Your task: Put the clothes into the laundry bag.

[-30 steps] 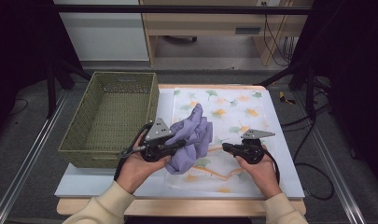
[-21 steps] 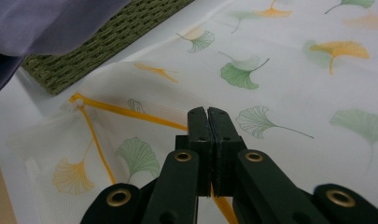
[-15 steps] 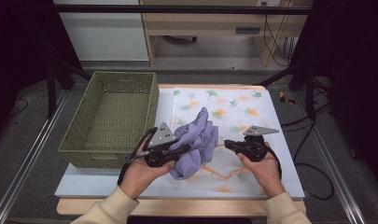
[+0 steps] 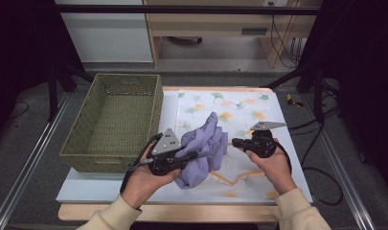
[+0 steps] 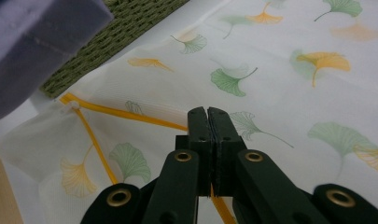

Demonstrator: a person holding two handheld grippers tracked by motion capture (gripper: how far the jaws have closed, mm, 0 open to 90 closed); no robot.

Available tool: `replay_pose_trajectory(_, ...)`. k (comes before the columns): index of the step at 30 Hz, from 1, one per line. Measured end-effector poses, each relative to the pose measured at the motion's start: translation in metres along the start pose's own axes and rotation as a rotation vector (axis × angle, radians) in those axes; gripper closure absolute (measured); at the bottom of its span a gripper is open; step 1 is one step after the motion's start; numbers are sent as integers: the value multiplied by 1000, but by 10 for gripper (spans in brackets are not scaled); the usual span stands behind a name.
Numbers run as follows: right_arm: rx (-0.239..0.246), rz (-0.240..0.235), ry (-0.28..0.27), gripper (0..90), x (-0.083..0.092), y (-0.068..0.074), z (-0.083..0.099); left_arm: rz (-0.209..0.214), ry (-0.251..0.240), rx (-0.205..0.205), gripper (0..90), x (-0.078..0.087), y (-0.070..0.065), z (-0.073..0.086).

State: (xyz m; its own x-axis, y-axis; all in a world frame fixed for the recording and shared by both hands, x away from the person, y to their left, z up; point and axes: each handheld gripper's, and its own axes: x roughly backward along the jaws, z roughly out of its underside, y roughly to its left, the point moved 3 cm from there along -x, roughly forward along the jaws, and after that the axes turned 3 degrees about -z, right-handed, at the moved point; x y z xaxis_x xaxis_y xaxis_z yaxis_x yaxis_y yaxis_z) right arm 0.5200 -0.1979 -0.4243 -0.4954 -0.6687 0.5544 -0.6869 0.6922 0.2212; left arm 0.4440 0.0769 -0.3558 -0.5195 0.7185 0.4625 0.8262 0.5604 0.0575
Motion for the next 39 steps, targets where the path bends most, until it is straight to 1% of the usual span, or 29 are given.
replay_pose_trajectory(5, 6, 7, 5, 893, 1, -1, -4, 8, 8, -5, 733, -1, -3, 1)
replay_pose_trajectory(9, -1, 9, 12, 893, 0, 0, -10, 23, 15, -20, 733, -4, -8, -1)
replay_pose_trajectory(11, 7, 9, 9, 893, 0, -1, -13, 31, 15, -25, 733, -6, -11, -2)
replay_pose_trajectory(13, 10, 8, 14, 893, 0, -3, -15, 44, 16, -30, 733, -9, -16, -3)
replay_pose_trajectory(18, 7, 10, 12, 893, 2, -4, -18, 59, 27, -40, 733, -16, -21, -2)
replay_pose_trajectory(21, 3, 12, 7, 893, 4, -5, -21, 63, 43, -51, 733, -21, -25, -1)
replay_pose_trajectory(23, 2, 15, 5, 893, 6, -5, -22, 70, 44, -48, 733, -25, -27, -1)
replay_pose_trajectory(24, 9, 14, 3, 893, 6, -6, -22, 74, 46, -49, 733, -27, -28, -1)
replay_pose_trajectory(25, 5, 14, 3, 893, 6, -6, -23, 77, 47, -48, 733, -29, -29, -1)
replay_pose_trajectory(28, 1, 13, 4, 893, 4, -7, -23, 90, 55, -57, 733, -33, -34, 0)
replay_pose_trajectory(34, 2, 14, 0, 893, 3, -7, -24, 98, 69, -52, 733, -39, -37, 4)
replay_pose_trajectory(35, -8, 13, 4, 893, 3, -7, -23, 101, 74, -57, 733, -39, -37, 5)
replay_pose_trajectory(37, -10, 14, 3, 893, 3, -10, -23, 107, 77, -56, 733, -41, -39, 6)
replay_pose_trajectory(39, -11, 14, 0, 893, 3, -11, -23, 110, 84, -66, 733, -41, -39, 7)
